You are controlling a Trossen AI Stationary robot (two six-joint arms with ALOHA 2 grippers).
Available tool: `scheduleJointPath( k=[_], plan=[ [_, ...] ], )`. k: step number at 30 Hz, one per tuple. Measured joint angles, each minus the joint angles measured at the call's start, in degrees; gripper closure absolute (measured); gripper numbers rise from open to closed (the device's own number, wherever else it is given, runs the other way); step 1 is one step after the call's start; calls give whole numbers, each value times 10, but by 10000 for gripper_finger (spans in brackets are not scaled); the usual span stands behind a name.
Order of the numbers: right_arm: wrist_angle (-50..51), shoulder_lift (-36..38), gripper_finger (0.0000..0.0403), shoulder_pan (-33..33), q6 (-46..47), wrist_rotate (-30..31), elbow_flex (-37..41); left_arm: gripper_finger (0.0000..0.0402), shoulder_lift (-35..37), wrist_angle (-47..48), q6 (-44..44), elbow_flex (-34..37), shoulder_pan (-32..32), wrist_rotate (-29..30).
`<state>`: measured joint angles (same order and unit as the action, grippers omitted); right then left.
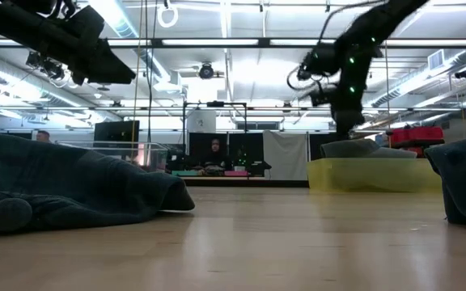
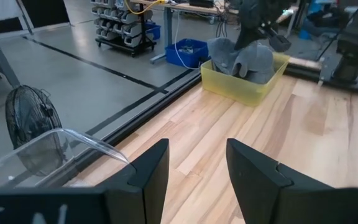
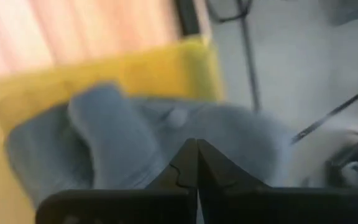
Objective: Pick & Place hat
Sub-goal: Put the black cap into the yellow bin, then put the left blue cap into the transparent bin
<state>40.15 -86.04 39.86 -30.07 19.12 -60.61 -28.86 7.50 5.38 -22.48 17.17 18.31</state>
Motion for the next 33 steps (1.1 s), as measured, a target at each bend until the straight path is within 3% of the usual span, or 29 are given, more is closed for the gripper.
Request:
scheduleJointPath(
  k=[4, 9, 18, 23, 25, 28, 33],
  plan=[
    [5, 0, 402, 14, 30, -21, 48, 236, 0, 1, -19, 0, 0, -1],
    [83, 0, 402, 5, -14, -151, 55, 236, 0, 1, -20, 0, 0, -1],
    [94, 4, 403, -1, 8, -155, 55, 236, 0, 1, -20, 0, 0, -1],
    [165, 37, 402, -27, 52, -136, 17, 236, 0, -2, -1, 0, 0, -8],
    [197, 56, 399, -45, 78, -136, -12, 236, 0, -17, 30, 0, 0, -35],
    [215, 92, 394, -76, 135, -139, -54, 237, 0, -46, 56, 0, -1, -123],
    [154, 153, 393, -128, 223, -172, -81, 253, -11, -43, 105, -31, -6, -272]
  ],
)
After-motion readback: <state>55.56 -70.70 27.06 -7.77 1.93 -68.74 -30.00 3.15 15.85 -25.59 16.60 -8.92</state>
